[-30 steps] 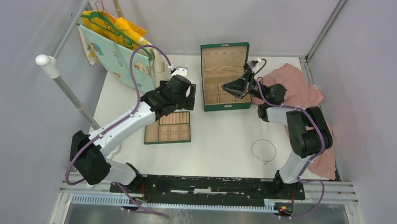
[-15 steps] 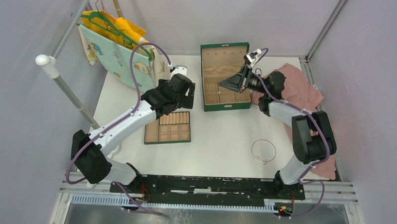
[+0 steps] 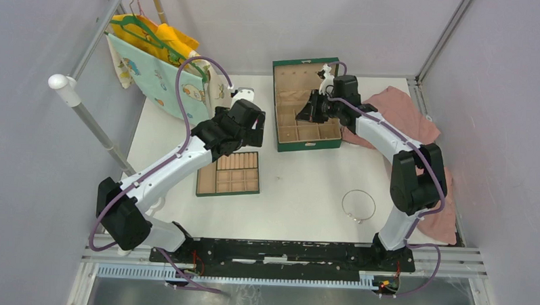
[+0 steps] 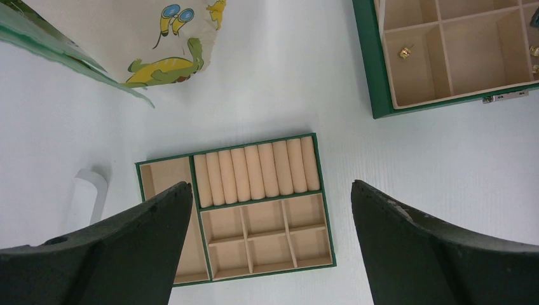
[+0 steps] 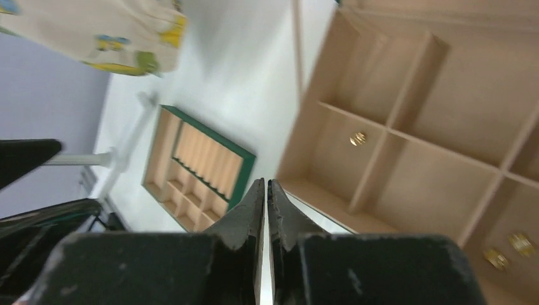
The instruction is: Organize the mixed jewelry
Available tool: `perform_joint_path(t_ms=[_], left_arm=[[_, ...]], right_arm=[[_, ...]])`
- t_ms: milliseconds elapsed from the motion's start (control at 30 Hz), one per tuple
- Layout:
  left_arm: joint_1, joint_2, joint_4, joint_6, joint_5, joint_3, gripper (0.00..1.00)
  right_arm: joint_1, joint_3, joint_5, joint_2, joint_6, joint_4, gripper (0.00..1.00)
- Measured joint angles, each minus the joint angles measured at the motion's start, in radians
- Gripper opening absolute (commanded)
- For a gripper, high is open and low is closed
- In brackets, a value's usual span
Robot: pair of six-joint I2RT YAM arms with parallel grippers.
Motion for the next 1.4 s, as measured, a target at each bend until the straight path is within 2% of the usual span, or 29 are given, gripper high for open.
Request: perform_joint_path(t_ms=[200,433,700,867,1167,1400], left_arm=[[0.0,0.0,0.0,0.0,0.009,-0.002,1.0],[-0.035,0.001,0.005,0.0,0.055,-0.076,1.0],[-0.078,-0.003,0.005,-0.029,0.114,-0.202,1.0],[-0.078,-0.106,-0.051,-0.131,0.145,-0.352,0.97],[-0.105,-0.309,-0.232,-0.444,0.181,-0.513,0.92],[-0.116,-0.29,-0.341,-0.639,0.172,-0.545,0.8]], right_arm=[[0.008,-0.024,0.136,0.002,-0.099,-0.109,0.21],[0.008,-0.156,0.298,-0.089,-0.192,-0.203,0.35],[0.008,-0.301,0.468,-0.27,-0.229,-0.229,0.4],[0.008,-0.335,0.515,-0.33,-0.23,-0.227,0.4],[0.019,-0.358,0.523,-0.336,-0.236,-0.23,0.4],[0.027,-0.393,0.517,-0.344,-0.239,-0.23,0.4]])
